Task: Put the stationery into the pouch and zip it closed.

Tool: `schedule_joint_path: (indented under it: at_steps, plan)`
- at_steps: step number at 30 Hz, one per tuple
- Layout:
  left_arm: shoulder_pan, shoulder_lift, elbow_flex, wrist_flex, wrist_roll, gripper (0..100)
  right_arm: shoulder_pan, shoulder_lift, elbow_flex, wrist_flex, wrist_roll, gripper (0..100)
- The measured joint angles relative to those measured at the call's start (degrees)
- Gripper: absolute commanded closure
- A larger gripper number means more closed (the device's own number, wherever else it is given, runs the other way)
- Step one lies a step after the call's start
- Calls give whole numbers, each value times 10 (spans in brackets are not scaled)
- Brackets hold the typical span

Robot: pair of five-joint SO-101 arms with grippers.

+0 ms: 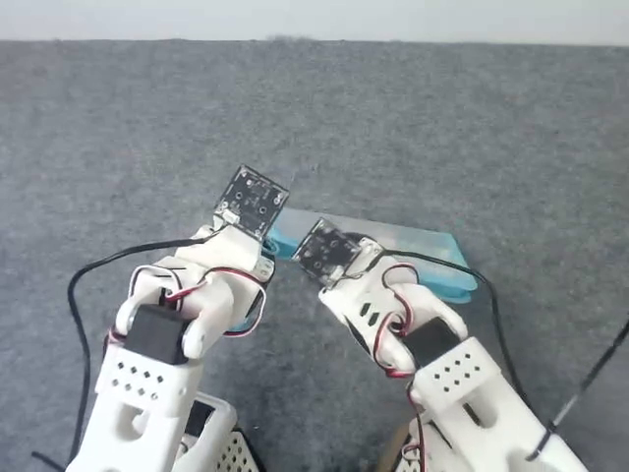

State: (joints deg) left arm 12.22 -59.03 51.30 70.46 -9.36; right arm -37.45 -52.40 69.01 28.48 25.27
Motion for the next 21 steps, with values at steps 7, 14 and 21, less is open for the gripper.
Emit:
schedule_joint_path:
  at_steps: [7,14,21]
  plan:
    - [0,0,1,0,2,990,-1,108,-64,-18,12,919]
    - [0,1,2,0,3,990,17,223,-118,-48,12,997]
    - [0,1,2,0,3,990,33,255,-142,-40,13,991]
